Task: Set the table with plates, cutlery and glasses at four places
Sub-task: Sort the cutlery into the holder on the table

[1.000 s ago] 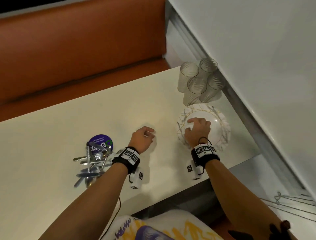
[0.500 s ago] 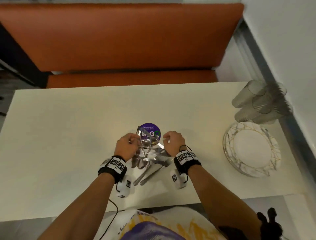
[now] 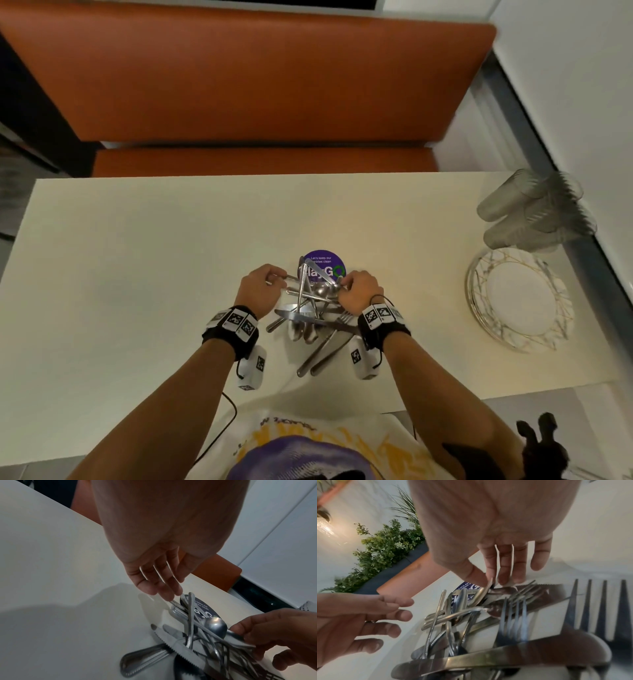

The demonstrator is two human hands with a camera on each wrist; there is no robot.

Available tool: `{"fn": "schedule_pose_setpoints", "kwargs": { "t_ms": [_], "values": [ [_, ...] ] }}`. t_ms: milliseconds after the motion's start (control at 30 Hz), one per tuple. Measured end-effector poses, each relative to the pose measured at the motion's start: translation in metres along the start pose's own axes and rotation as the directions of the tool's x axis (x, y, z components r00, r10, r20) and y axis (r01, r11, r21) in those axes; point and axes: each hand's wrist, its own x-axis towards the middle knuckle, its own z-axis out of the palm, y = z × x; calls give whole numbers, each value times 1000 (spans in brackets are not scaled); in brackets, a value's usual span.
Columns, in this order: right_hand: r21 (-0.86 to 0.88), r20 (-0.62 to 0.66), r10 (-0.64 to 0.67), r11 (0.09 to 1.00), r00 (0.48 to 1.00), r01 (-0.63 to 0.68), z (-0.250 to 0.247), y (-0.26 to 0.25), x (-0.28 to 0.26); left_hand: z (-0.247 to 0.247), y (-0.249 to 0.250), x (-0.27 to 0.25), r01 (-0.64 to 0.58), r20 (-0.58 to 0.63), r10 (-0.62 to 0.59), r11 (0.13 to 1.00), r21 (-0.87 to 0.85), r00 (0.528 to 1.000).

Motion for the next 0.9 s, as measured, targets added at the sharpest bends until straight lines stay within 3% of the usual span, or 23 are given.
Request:
{"fn": "schedule_pose_setpoints", "kwargs": {
  "t_ms": [233,433,900],
  "values": [
    [2,-55,40,999,998,-40,-1,17,-4,4,2,9,-34,54,33,999,20,998],
    [-81,-50,-42,996,998,38,7,22,0,9,7,11,-47,66,44,998,49,997],
    [-305,72,-110,944,991,127,11,25,11,11,13,13,-44,29,43,997,62,999]
  ]
}}
